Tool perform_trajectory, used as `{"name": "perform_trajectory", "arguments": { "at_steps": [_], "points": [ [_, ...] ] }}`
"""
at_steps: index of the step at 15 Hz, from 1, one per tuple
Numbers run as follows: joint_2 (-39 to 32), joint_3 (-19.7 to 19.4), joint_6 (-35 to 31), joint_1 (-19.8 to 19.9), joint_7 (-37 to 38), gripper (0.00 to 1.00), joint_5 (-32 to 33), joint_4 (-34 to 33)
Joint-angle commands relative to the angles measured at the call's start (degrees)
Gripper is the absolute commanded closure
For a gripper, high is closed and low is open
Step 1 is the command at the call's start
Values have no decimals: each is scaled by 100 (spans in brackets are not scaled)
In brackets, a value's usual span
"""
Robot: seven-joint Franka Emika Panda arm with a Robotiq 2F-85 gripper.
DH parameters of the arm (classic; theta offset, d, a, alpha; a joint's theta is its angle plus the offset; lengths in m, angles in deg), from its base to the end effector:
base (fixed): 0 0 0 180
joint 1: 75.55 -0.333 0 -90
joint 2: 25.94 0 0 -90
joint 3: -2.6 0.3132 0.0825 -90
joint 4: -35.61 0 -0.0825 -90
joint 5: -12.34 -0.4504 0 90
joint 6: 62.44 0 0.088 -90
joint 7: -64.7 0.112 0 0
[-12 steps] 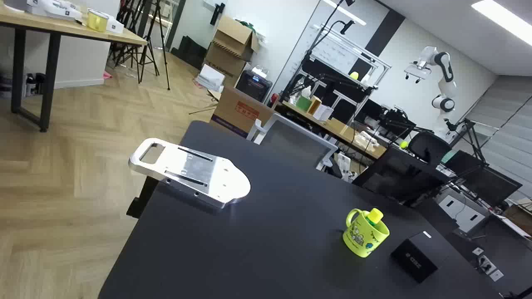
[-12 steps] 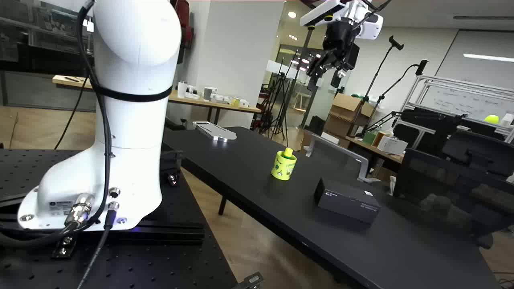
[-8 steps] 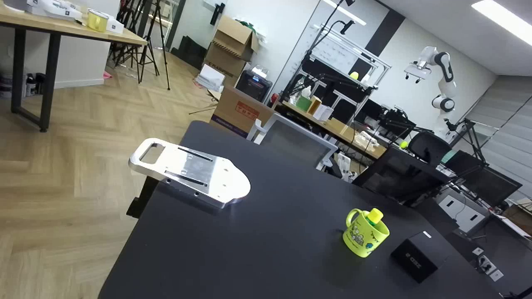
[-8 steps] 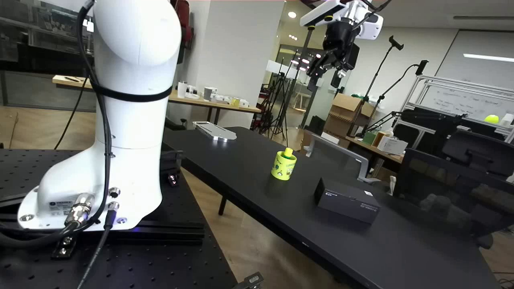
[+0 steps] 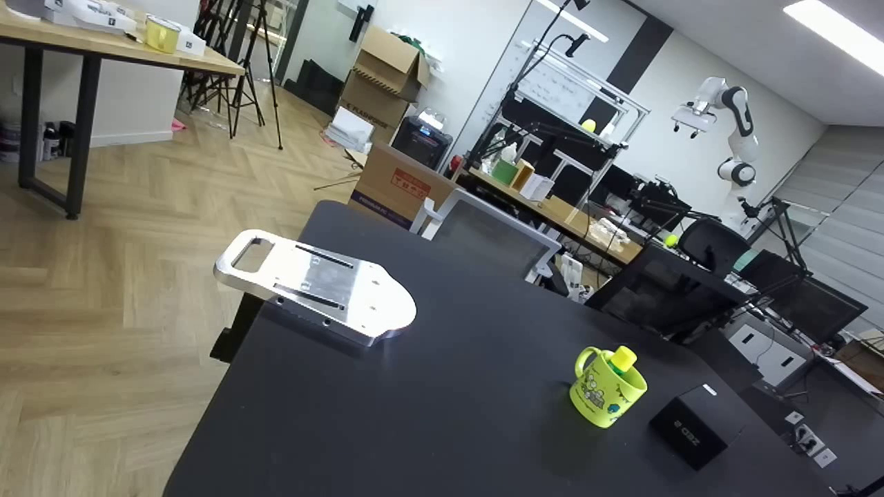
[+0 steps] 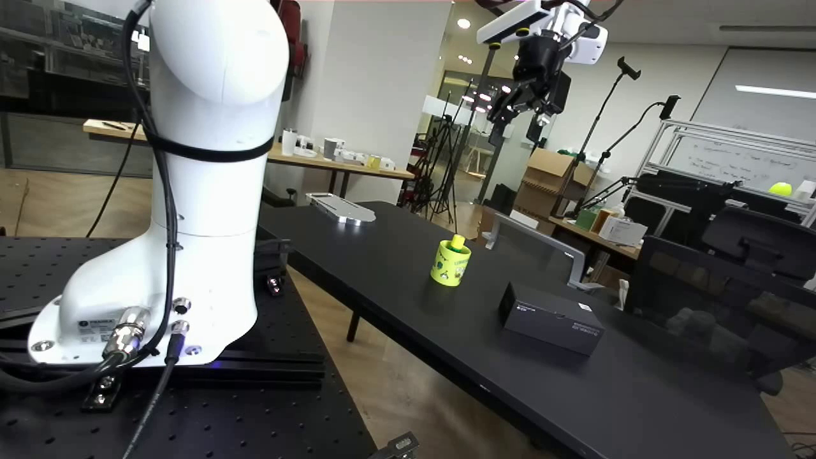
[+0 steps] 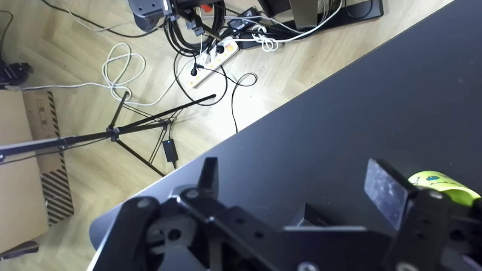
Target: Remove the glue stick from the yellow mug and place it on top of the black box
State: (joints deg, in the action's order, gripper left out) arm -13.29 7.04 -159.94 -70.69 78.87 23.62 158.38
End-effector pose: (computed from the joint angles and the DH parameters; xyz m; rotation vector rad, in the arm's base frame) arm 0.5252 -0.0223 0.4525 2.8789 -0.3047 -0.2834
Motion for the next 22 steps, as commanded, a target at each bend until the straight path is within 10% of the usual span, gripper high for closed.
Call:
{"name": "perform_trajectory", "arguments": {
  "at_steps": [1,9,22],
  "points": [
    [-571,-94,-416,-222,-389,0,61,-394],
    [-3175,106,-833,-836,-1553,0,-215,-2440],
    [-6267,188,970,-1521,-2132,0,-414,-5755]
  ]
}}
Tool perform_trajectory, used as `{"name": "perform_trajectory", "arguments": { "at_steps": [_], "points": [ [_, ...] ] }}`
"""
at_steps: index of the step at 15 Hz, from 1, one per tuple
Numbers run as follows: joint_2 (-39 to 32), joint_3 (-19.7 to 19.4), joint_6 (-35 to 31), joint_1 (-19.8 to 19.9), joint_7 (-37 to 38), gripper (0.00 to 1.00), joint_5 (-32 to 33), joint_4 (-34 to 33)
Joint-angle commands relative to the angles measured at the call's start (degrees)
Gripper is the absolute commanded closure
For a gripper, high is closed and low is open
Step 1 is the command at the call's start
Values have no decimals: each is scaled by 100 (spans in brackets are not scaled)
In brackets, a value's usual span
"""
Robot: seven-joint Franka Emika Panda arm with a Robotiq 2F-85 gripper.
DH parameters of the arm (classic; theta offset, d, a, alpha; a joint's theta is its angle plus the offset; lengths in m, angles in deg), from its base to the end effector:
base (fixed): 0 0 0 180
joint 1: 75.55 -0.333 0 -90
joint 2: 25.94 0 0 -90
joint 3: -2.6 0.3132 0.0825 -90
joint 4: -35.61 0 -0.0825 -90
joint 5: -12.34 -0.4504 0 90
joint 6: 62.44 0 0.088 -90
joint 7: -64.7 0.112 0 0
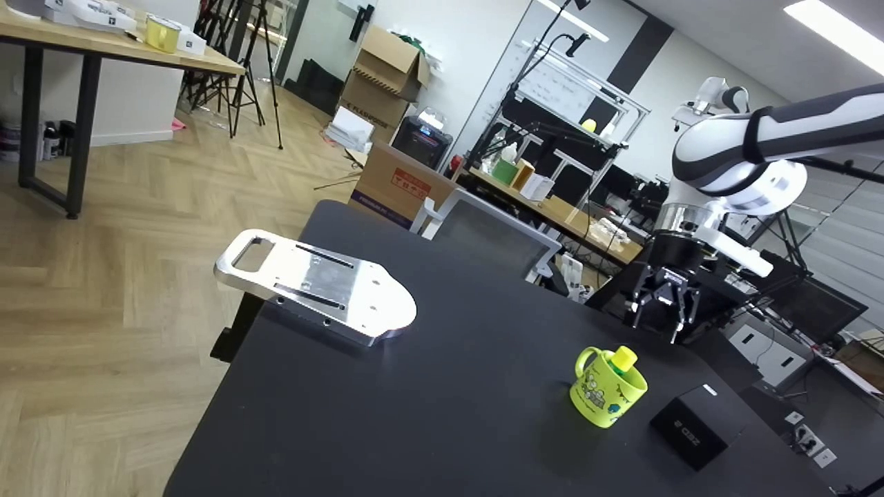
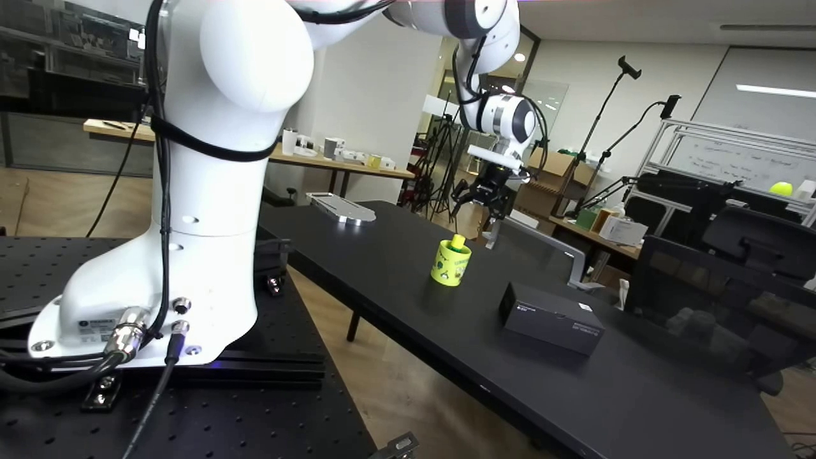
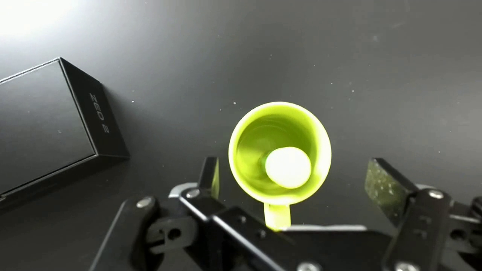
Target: Remove the glue stick from the yellow mug and place it on top of the black box
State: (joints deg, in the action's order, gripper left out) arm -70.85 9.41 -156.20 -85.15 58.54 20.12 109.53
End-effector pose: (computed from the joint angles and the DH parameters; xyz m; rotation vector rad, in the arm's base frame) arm 0.7246 0.1818 0.2156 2.9282 0.6189 -0.6483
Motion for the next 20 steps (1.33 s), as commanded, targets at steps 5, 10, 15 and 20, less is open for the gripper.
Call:
{"name": "perform_trajectory", "arguments": {
  "at_steps": [5,10,15,20],
  "points": [
    [-1068,-96,1186,-187,-74,0,2,-1551],
    [-1504,-160,1546,-304,-17,0,31,-2087],
    [-1856,-240,1739,-387,6,40,59,-2600],
    [-1966,-290,2033,-362,30,75,4,-2938]
  ]
}}
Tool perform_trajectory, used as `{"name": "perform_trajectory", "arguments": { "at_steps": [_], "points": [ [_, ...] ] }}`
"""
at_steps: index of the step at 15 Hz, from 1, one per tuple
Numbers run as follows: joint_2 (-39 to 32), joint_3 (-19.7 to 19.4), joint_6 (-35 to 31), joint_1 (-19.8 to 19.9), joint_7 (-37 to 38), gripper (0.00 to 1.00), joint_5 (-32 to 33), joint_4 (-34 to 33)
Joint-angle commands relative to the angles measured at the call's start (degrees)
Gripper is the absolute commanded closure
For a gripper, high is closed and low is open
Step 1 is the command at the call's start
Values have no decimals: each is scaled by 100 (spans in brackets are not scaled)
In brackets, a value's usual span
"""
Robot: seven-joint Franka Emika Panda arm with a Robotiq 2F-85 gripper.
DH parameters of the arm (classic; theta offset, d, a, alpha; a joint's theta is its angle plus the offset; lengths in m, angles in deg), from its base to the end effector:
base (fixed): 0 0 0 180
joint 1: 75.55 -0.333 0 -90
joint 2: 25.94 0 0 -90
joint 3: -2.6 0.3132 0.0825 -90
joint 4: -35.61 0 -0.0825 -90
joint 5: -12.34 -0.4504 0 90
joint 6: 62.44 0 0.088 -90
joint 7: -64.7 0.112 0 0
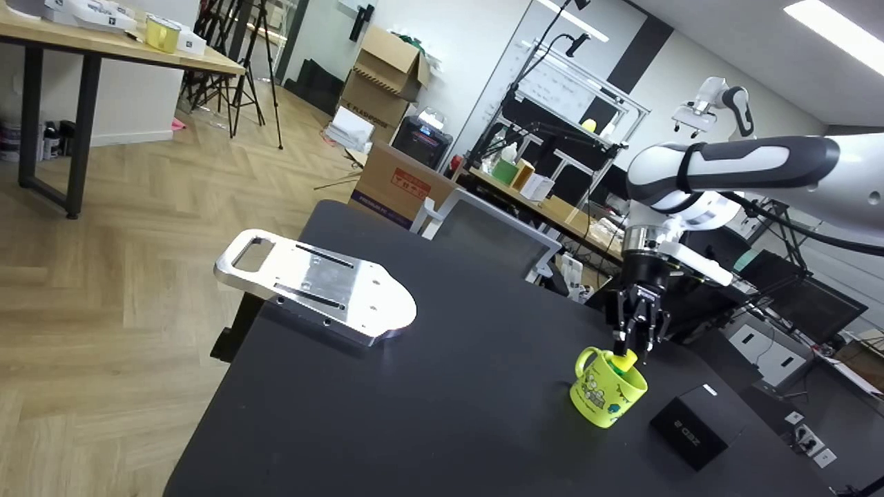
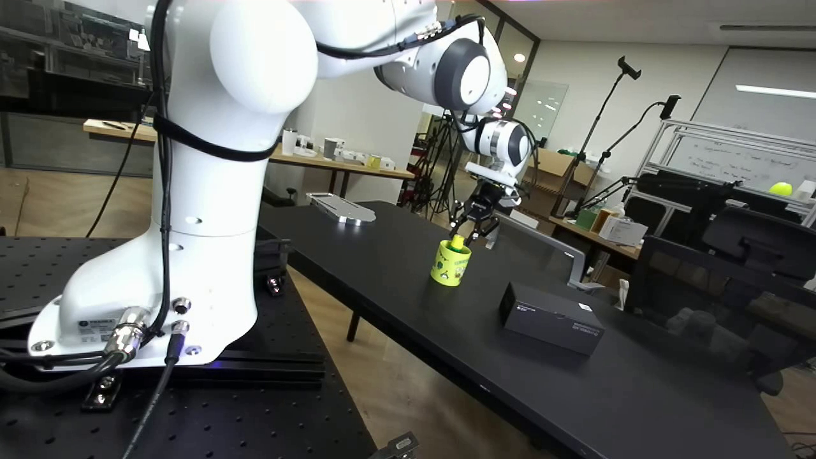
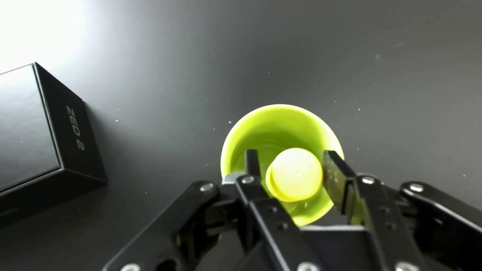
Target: Remove the glue stick from the yellow mug and place it on top of the black box
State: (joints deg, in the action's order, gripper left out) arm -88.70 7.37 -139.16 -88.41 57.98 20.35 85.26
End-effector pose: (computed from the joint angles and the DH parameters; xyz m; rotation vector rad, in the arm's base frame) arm 0.7460 0.1946 0.1666 2.8254 0.5951 -0.9140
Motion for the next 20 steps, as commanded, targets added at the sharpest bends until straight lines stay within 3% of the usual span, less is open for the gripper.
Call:
{"name": "perform_trajectory", "arguments": {
  "at_steps": [1,2,3,12,20],
  "points": [
    [-130,-74,375,4,91,82,1,-488],
    [-94,-72,467,36,58,90,-21,-513],
    [-40,-65,596,91,38,92,-65,-548],
    [655,-70,1665,778,40,92,-455,-1045],
    [434,-274,1331,1611,100,92,-474,-1399]
  ]
}}
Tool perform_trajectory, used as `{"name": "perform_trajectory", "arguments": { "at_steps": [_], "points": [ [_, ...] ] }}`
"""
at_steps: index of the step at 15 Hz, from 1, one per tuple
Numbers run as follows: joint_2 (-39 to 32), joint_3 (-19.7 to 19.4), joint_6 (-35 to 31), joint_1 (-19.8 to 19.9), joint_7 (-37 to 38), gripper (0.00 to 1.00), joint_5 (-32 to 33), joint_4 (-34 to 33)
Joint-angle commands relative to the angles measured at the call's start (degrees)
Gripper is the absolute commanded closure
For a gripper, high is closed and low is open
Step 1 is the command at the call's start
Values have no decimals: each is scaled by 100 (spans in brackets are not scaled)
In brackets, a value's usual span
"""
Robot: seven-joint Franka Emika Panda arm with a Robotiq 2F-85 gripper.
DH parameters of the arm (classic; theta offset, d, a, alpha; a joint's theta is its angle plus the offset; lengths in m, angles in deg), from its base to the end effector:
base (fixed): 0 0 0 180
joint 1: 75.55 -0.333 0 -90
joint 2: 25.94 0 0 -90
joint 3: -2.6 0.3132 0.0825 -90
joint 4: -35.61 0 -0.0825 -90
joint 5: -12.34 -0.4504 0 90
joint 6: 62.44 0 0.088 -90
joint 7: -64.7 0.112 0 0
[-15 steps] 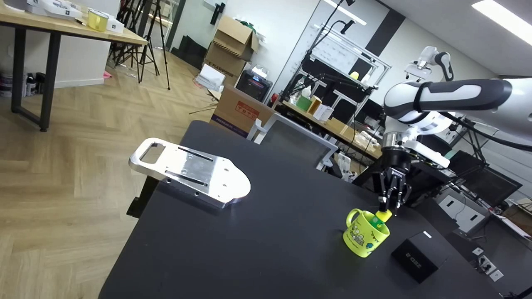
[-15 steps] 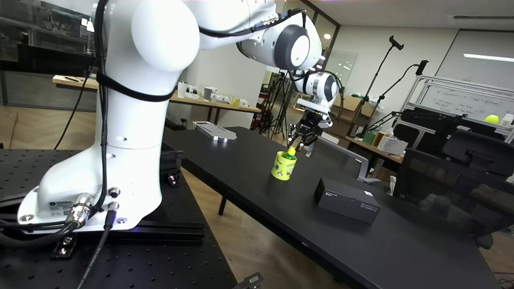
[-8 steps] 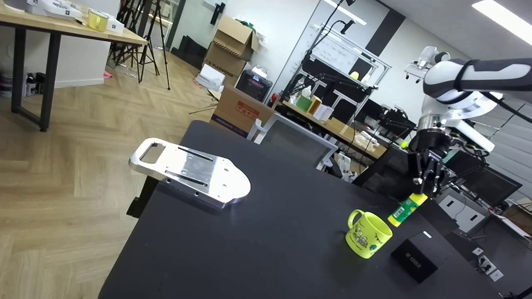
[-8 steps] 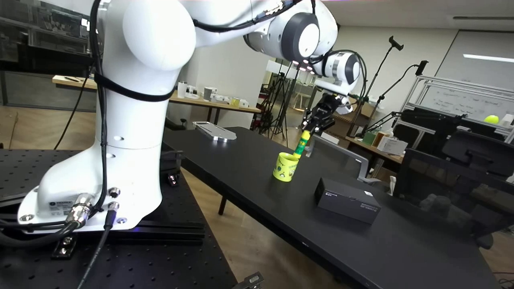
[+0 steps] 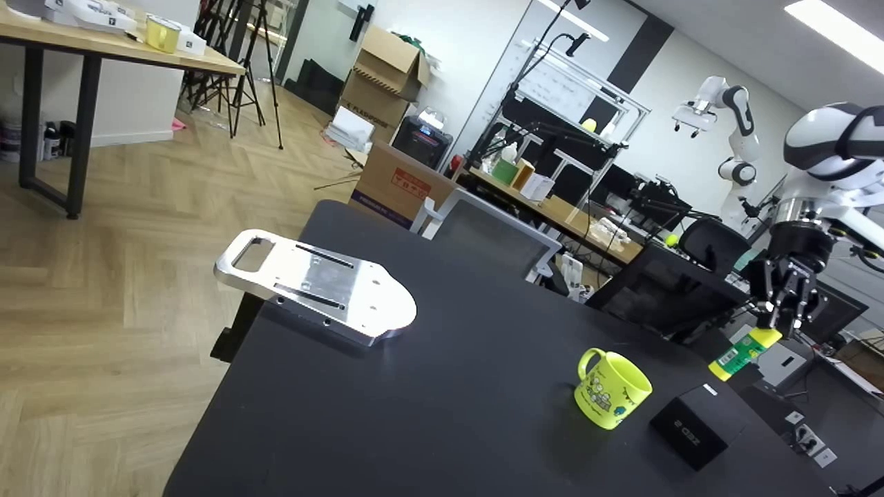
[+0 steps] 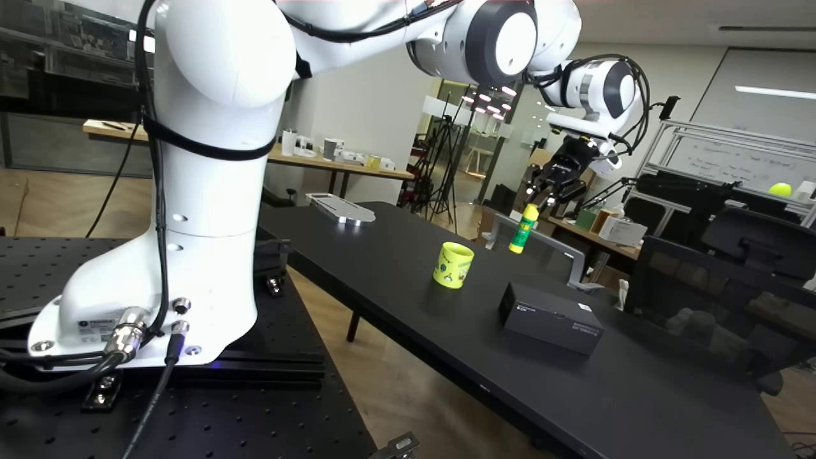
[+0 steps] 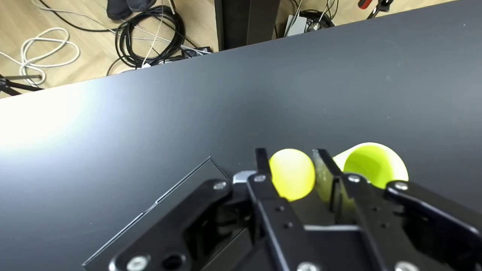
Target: Remove the glue stick from the yellow mug and place it on top of the black box
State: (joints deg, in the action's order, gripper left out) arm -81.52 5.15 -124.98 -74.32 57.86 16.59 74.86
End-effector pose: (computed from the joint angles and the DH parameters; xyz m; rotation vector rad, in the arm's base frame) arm 0.7754 -0.0079 0.3449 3.0071 0.1784 -0.8730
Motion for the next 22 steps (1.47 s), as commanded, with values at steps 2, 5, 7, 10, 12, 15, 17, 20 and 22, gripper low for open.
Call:
{"name": "perform_trajectory", "arguments": {
  "at_steps": [2,5,7,10,12,15,17,20,22],
  "points": [
    [-465,-61,-241,355,158,92,-110,-450],
    [-718,-65,-432,500,165,92,-76,-559],
    [-857,-61,-537,570,152,92,-83,-628],
    [-998,-67,-563,624,176,92,-96,-719],
    [-1025,-68,-505,645,174,41,-95,-772],
    [-920,-72,-433,685,144,22,-91,-826],
    [-805,-77,-366,718,123,8,-82,-882],
    [-606,-143,-279,713,133,0,25,-958],
    [-669,-105,-414,713,15,0,20,-843]
  ]
}}
